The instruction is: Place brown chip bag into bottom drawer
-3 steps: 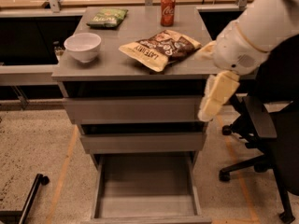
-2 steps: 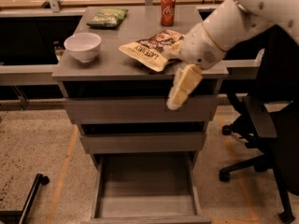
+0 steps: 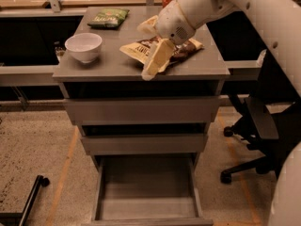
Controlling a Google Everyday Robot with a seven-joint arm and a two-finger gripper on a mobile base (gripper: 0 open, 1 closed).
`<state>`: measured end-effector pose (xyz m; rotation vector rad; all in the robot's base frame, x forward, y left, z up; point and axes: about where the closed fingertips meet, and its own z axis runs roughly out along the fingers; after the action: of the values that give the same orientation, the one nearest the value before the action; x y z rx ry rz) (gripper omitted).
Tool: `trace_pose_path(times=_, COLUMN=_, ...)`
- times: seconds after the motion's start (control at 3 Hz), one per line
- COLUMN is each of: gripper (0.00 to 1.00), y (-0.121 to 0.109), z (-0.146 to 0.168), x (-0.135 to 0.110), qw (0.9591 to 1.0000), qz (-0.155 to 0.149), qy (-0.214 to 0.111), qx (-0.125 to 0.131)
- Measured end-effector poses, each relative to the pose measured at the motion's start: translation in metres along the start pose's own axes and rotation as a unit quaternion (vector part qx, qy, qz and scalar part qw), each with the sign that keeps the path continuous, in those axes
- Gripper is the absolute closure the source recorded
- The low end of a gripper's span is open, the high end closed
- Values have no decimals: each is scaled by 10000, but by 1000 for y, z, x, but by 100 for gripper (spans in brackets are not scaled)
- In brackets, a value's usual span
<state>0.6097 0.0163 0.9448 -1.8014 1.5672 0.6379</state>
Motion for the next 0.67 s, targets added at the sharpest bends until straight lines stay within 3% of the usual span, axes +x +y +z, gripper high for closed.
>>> trace_pose_path(times=0.33, gripper=0, y=10, z=-10, x=15, qw=9993, qz=204, qy=127, qx=277)
trace_pose_path(times=0.67, gripper=0, y=-22, z=-11, x=41, qw=9937, qz=346, qy=238, qx=1038)
